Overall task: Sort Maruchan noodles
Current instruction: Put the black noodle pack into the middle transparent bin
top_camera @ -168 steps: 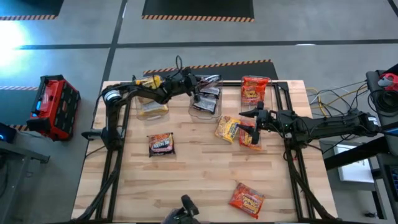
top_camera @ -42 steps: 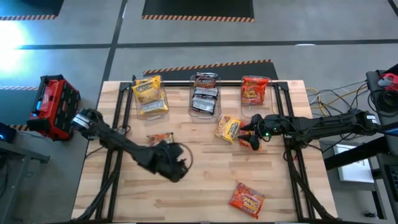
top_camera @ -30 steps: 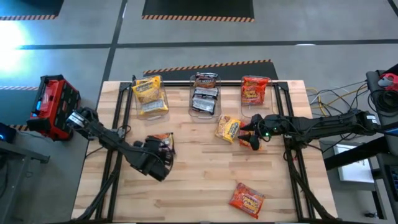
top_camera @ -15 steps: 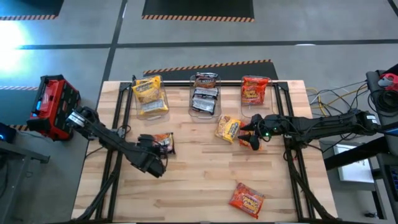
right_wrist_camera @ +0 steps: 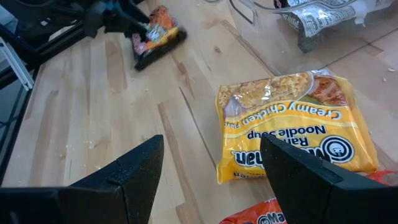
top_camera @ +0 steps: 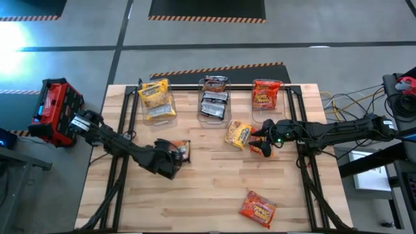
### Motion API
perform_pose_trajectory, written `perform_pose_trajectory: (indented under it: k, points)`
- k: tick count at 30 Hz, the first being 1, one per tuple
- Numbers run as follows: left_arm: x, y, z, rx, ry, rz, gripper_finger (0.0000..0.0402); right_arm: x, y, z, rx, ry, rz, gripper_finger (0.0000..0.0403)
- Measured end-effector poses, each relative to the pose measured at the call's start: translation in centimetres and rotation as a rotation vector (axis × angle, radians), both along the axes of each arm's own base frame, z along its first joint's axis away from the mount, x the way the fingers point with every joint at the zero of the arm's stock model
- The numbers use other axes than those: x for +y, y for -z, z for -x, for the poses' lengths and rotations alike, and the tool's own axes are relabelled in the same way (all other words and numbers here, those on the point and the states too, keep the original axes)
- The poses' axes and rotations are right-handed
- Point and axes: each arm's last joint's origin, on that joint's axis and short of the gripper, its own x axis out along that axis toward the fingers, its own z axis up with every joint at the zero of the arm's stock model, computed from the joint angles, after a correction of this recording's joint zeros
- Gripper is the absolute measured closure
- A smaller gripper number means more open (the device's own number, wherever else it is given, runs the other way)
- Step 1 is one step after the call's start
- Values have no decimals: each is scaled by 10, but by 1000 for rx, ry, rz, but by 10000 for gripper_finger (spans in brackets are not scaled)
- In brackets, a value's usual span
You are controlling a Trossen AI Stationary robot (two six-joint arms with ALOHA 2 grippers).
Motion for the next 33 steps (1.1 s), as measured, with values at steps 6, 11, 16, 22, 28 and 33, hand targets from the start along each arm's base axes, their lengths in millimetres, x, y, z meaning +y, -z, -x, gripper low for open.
perform_pose_trajectory:
  k: [6, 11, 16, 22, 28, 33]
  points:
    - [-2, -3, -22, -17, 283, 31, 207, 0, 0, 0, 0, 0, 0, 147]
    - [1, -8, -41, -65, 550, 95, 207, 0, 0, 0, 0, 0, 0, 147]
    - [5, -12, -49, -31, 705, 43, 207, 0, 0, 0, 0, 0, 0, 147]
    - [-3, -24, -56, -17, 862, -28, 207, 0, 0, 0, 0, 0, 0, 147]
    - [-15, -53, -58, -1, 831, -41, 207, 0, 0, 0, 0, 0, 0, 147]
    - [-26, -63, -43, 4, 603, -51, 207, 0, 0, 0, 0, 0, 0, 147]
